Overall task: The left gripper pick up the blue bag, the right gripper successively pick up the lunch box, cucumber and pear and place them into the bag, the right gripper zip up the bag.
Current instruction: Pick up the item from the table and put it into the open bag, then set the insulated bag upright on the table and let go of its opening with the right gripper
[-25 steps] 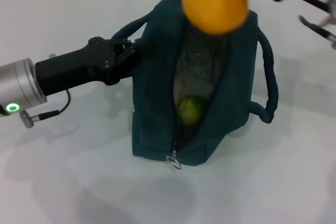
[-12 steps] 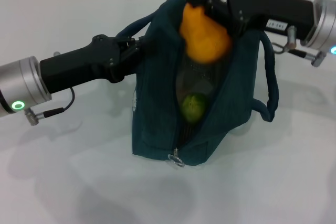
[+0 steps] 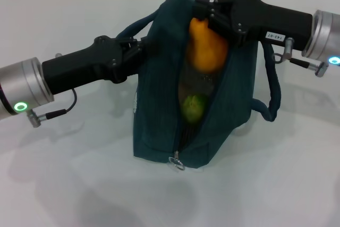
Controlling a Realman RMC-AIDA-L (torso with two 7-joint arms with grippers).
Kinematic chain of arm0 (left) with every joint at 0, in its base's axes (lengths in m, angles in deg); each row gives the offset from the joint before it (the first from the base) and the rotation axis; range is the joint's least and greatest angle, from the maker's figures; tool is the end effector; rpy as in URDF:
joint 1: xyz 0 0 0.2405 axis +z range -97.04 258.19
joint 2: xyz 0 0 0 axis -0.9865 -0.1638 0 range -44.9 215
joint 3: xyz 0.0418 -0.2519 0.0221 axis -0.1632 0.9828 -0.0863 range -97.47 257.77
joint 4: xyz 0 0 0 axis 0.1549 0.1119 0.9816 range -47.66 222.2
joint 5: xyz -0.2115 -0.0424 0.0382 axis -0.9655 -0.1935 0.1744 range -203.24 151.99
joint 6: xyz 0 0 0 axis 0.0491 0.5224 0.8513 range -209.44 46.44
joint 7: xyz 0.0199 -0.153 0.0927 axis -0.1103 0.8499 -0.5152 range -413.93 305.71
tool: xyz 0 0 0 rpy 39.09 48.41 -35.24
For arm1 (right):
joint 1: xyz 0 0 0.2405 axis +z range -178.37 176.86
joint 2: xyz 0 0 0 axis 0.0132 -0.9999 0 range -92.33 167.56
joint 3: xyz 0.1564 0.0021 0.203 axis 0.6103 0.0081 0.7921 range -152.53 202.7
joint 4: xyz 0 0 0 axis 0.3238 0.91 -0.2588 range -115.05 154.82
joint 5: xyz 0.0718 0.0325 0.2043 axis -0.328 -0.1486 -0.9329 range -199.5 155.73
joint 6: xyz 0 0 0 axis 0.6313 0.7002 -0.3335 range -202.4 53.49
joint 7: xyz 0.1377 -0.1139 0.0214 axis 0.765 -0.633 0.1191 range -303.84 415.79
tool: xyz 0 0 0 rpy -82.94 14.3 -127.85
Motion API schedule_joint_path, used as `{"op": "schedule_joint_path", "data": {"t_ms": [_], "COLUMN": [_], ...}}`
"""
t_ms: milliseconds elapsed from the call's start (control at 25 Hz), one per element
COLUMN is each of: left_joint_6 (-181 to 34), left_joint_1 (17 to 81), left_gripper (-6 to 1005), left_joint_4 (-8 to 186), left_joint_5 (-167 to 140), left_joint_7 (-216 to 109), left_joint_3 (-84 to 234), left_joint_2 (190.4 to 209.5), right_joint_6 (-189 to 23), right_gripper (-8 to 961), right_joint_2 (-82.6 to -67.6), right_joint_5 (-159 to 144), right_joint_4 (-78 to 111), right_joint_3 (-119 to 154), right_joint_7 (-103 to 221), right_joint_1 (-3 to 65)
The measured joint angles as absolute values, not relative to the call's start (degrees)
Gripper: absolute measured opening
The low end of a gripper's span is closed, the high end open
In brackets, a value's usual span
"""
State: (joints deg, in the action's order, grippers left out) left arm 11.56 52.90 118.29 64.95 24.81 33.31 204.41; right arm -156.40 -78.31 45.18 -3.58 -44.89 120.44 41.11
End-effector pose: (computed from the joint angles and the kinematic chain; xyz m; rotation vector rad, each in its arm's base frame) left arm -0.2186 0.3411 -0.0244 -2.5595 -0.7004 -1.2060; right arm 0.1325 0.3973 -0.0465 -2.6224 0.2575 1.1952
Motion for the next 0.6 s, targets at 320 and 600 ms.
{"op": "schedule_joint_path", "data": {"t_ms": [320, 600], "left_joint_6": [10.41, 9.77], "left_joint_1": [52.88, 53.32], "left_gripper": [40, 40], "left_joint_4": [117.34, 117.32], "left_joint_5": [64.96, 64.96], "left_joint_7": [23.53, 23.29], "left_joint_3": [33.30, 33.40], "left_joint_2": [204.40, 204.40], "right_joint_6": [-162.42, -169.17], "right_gripper": [177, 428], "right_joint_2": [-78.40, -76.15], "right_joint_5": [40.79, 43.45], "right_joint_4": [-4.39, -11.18], "right_joint_3": [-44.87, -44.84], "right_joint_7": [120.26, 120.50], "right_joint_1": [37.92, 28.42]}}
